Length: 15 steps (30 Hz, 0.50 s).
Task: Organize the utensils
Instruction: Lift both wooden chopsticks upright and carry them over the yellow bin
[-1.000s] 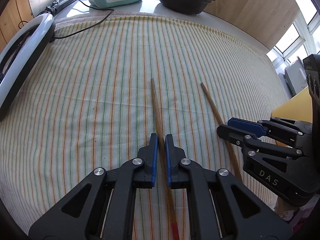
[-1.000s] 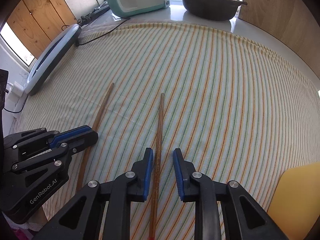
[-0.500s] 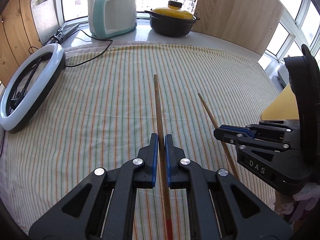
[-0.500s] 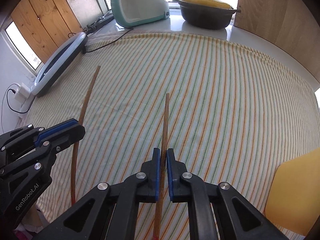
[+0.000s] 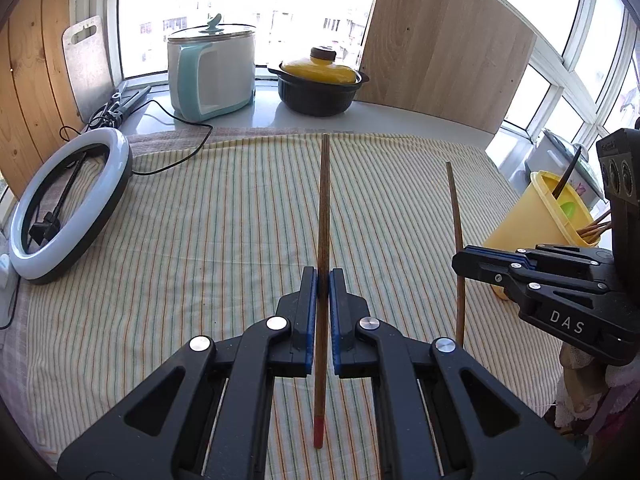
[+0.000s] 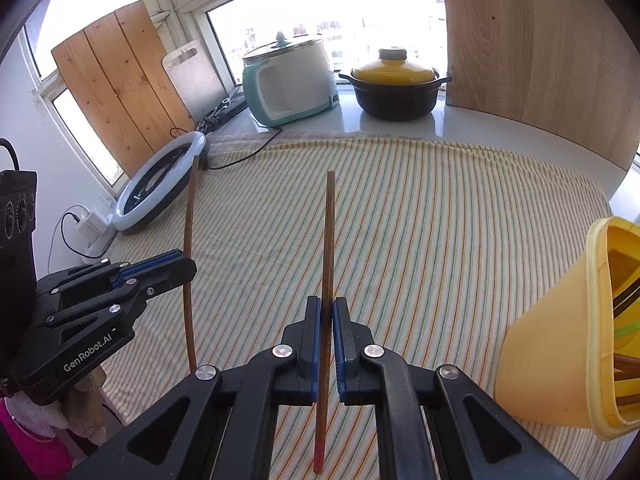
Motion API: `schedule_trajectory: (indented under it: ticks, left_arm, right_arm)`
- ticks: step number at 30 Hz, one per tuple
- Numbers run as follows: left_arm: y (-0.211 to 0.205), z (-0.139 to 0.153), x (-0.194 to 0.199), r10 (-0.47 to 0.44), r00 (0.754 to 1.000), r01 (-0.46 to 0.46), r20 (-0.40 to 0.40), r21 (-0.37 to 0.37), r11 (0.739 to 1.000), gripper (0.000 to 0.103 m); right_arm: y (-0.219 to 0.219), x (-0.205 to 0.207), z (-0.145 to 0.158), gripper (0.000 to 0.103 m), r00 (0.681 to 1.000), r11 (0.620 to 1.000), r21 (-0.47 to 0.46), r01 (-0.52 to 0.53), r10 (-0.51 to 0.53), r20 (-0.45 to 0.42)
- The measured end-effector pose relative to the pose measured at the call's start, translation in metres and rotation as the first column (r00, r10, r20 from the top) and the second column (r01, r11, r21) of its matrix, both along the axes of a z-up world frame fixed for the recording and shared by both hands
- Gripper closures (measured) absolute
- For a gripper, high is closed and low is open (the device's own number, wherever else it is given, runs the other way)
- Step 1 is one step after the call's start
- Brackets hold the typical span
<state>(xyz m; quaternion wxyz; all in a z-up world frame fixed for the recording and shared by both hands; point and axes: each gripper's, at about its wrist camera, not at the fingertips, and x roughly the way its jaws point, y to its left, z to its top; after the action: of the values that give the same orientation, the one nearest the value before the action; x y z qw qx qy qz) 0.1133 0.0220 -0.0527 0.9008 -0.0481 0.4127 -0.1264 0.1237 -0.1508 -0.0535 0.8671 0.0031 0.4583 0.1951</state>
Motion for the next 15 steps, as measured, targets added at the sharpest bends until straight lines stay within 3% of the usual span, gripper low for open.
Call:
schedule_trajectory:
  ticks: [15]
  left_arm:
    - [-0.029, 0.055, -0.024, -0.077, 0.988, 0.083, 0.136, -0.033, 0.996, 0.099]
  right_arm:
    - [-0.040, -0.045, 0.061, 0.099, 0.980, 0.997, 0.064, 0.032, -0.044, 0.196]
